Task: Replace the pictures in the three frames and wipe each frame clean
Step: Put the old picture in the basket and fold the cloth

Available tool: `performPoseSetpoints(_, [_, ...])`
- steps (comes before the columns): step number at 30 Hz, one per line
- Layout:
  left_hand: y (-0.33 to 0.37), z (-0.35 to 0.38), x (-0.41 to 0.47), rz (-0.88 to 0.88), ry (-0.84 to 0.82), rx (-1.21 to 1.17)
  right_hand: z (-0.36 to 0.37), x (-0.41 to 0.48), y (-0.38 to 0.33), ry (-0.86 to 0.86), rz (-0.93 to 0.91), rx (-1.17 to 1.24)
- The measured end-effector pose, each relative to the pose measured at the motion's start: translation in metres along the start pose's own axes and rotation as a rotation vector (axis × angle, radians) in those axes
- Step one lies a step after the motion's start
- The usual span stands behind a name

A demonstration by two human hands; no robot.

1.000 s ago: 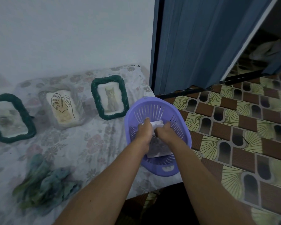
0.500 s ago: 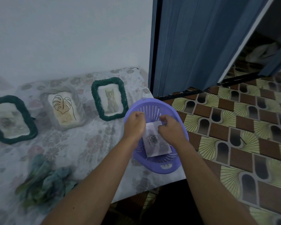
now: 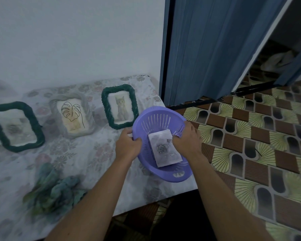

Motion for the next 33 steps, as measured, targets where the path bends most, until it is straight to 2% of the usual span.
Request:
performPoseSetpoints(7, [-0.01,-0.008,-0.005,-0.049,0.012,-0.085,0.006,0.004,-0.005,-0.047,-0.04,-0.018])
performPoseSetpoints(13, [-0.011,-0.011,-0.004,-0.05,-0.028,-0.115,0.013,0.004,-0.005,-0.072,-0.13,-0.221])
performPoseSetpoints(16, [-0.011,-0.017,-0.005,-0.024,-0.013,-0.066,0.017,-0.002,-0.015,-0.083,-0.193,-0.232])
performPoseSetpoints(20, [-0.007,-0.036,-0.008,0.126,0.07,0.081,0.032,-0.021,-0.05,-0.131,-0.274,-0.042])
performPoseSetpoints(24, [-0.021,-0.068,-0.017,0.229,0.008,0.157,0.064,-0.058,-0.09,-0.32,-0.299,0.274])
performPoseSetpoints(30, [-0.081,-0.117,-0.025,0.241,-0.136,0.49,0.126,-0.115,-0.124,-0.564,-0.256,0.442])
performPoseSetpoints(33, [-0.119,-0.139,-0.032,0.186,-0.1,0.616,0.154,-0.137,-0.127,-0.628,-0.238,0.441])
Point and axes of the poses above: each hand's wrist, its own x-axis towards the middle knuckle, its own z-axis out of the palm, y = z × x, the point moved 4 cm from there along x, towards the middle knuckle, and after that the axes turned 12 degrees about x, right-handed, at the moved point
